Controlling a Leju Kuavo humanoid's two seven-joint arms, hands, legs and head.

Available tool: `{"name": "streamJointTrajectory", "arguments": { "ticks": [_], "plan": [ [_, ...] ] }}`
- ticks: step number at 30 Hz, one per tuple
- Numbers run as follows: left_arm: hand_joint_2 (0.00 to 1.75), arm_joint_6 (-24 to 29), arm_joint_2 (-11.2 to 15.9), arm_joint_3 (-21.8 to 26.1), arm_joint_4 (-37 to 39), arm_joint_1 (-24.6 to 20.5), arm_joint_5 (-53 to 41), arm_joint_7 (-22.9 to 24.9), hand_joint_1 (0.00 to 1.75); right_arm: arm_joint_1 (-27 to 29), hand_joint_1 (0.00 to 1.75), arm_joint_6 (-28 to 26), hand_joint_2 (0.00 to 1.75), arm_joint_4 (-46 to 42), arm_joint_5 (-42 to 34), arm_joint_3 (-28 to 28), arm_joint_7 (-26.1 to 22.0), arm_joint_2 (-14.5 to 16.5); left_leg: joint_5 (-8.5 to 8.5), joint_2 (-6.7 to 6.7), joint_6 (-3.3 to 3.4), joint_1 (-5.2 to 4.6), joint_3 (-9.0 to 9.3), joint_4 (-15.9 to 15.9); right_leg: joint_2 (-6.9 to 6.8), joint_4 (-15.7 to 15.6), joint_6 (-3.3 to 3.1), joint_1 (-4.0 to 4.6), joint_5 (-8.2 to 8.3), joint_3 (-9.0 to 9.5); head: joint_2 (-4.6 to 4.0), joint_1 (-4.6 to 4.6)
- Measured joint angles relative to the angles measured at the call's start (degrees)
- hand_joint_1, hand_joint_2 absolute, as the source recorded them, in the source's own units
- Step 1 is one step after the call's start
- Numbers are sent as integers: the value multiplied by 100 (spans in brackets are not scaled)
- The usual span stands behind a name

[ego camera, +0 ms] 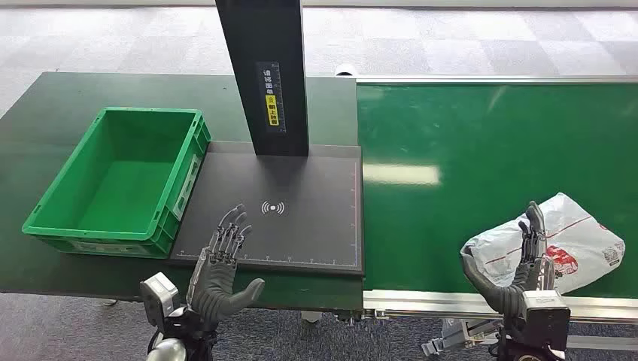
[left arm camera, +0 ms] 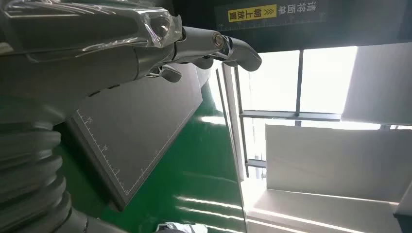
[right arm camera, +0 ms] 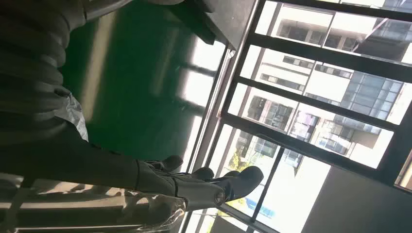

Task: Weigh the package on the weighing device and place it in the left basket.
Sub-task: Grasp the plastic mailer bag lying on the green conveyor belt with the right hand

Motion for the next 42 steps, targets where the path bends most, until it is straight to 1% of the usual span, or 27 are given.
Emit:
{"name": "streamJointTrajectory", "arguments": {
  "ticks": [9,12,14,15,16,19,20,21,23,26,30,33,35,38,42],
  "plan": [
    [175,5,-2,-37,1,-2,-19,14,0,-34,0,42,175,105,137,59,71,-18,0,-1,0,0,0,0,0,0,0,0,0,0,0,0],
    [175,21,-2,-56,24,-35,-49,36,0,-36,0,198,175,172,151,228,114,-20,0,1,0,0,0,0,0,0,0,0,0,0,1,1],
    [175,59,-2,-82,55,-66,-71,39,0,-38,0,137,175,235,319,416,165,-31,0,1,0,0,0,0,0,0,0,1,0,0,1,0],
    [175,86,-2,-95,69,-76,-77,38,0,-49,0,-39,175,279,511,500,276,-42,0,1,0,0,1,0,0,0,0,1,0,0,0,0],
    [175,111,0,-104,78,-80,-79,38,0,-70,0,-389,175,340,839,557,477,-66,0,0,0,0,1,0,0,0,0,0,0,-1,0,-2],
    [175,177,18,-111,81,-77,-62,58,0,-164,0,-1960,175,614,2129,498,1183,-223,2,-7,2,-1,-1,1,-7,0,4,-1,-3,3,0,0],
    [175,194,28,-109,78,-75,-51,76,0,-195,0,-2332,175,702,2449,422,1314,-284,2,-7,2,-2,-1,1,-7,0,6,-2,-3,4,0,2],
    [175,211,39,-107,75,-74,-41,95,0,-224,0,-2543,175,778,2701,335,1412,-330,0,-4,3,-3,-1,1,-5,0,6,-3,-3,4,0,2],
    [175,237,56,-103,69,-73,-28,121,0,-279,0,-2714,175,909,3066,162,1603,-392,-2,0,3,-5,1,1,-1,0,7,-5,-2,4,0,1],
    [175,275,67,-100,66,-69,-3,147,0,-370,0,-2728,175,1059,3283,-61,1776,-427,-3,-3,3,-4,1,2,-3,-1,7,-5,-2,3,0,-1],
    [175,306,69,-98,66,-55,37,161,0,-449,0,-2693,175,1180,3361,-259,1863,-468,-3,-3,3,-2,1,1,-2,-1,6,-3,-2,3,1,-1],
    [175,322,72,-95,66,-39,74,135,0,-485,0,-2559,175,1237,3599,-328,2034,-483,-3,-3,3,-2,0,0,-2,0,6,-2,-3,3,0,-1],
    [175,332,77,-93,78,-21,112,91,0,-630,0,-2373,175,1362,3840,-346,2207,-521,-3,5,3,-3,0,0,2,0,6,-3,-2,2,0,-1],
    [175,294,86,-113,128,-13,197,107,0,-1100,0,-2021,175,1892,4138,-395,2520,-753,-1,12,6,-6,6,2,5,-1,5,-6,0,4,0,0],
    [175,257,98,-185,194,-26,214,210,0,-1795,0,-1600,175,3134,4469,-421,2868,-1265,3,-2,11,-15,6,4,-2,-2,14,-15,5,11,0,0]
  ]
}}
